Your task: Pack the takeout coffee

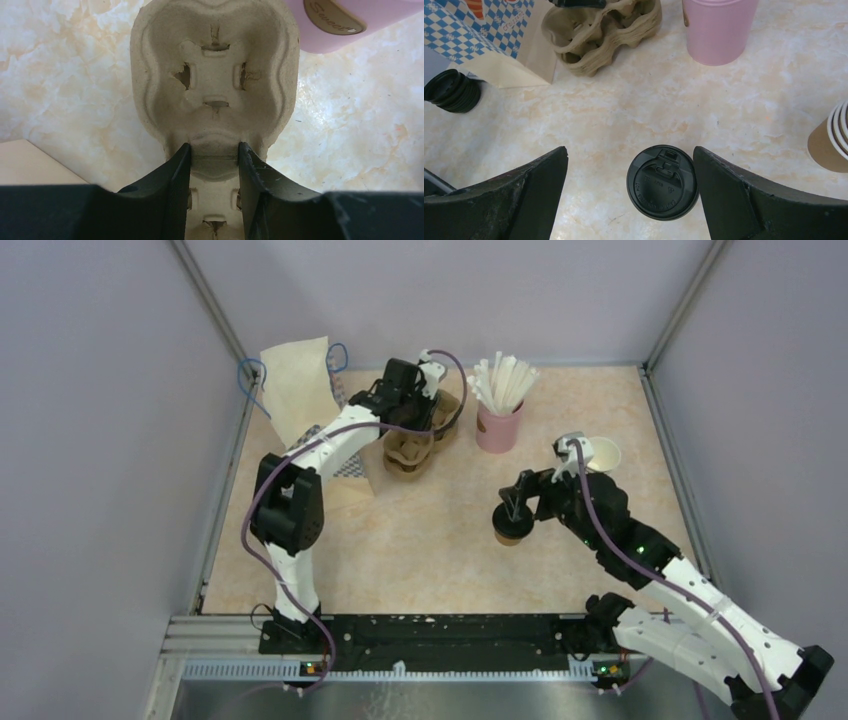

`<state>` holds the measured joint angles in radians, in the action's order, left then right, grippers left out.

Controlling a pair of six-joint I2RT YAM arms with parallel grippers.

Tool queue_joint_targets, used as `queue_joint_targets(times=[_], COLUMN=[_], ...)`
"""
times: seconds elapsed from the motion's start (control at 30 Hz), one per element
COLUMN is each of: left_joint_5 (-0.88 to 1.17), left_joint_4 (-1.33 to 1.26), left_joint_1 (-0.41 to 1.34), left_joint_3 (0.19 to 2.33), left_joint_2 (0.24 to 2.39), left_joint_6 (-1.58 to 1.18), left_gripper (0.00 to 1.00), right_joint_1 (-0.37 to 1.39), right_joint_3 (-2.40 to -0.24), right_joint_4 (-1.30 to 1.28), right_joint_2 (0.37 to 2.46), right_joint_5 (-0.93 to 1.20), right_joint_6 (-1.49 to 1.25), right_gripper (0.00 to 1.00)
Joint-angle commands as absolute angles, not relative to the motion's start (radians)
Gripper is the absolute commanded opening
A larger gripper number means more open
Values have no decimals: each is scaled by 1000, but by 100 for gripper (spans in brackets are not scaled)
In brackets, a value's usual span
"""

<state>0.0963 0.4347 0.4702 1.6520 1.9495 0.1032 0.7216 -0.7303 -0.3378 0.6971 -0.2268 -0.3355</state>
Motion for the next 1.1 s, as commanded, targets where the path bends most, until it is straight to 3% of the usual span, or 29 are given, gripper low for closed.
queue_joint_targets(times=[0.0,0.37,0.6,0.73,0.83,1.07], left_joint_5=[124,78,80,95,96,110], left_joint_4=[438,445,434,435,445,456], left_joint_1=[467,465,465,465,464,465], left_joint_3=[1699,1695,1660,1649,1654,1657], left_joint_2=[1851,1925,1968,1970,1959,1962], left_joint_6=[82,118,125,128,127,132], left_gripper=[42,43,52,38,53,60], right_joint_1=[718,718,718,717,718,718], right_joint_3=[-724,-716,-738,-734,-729,-715], right_joint_4=[-320,-348,-357,-356,-355,-365], right_joint_2=[696,679,668,645,633,622], right_joint_5=[-163,-93,-59,-39,-43,-25], right_joint_6=[-373,-437,-480,-496,-498,-503], right_gripper=[93,93,92,92,92,92])
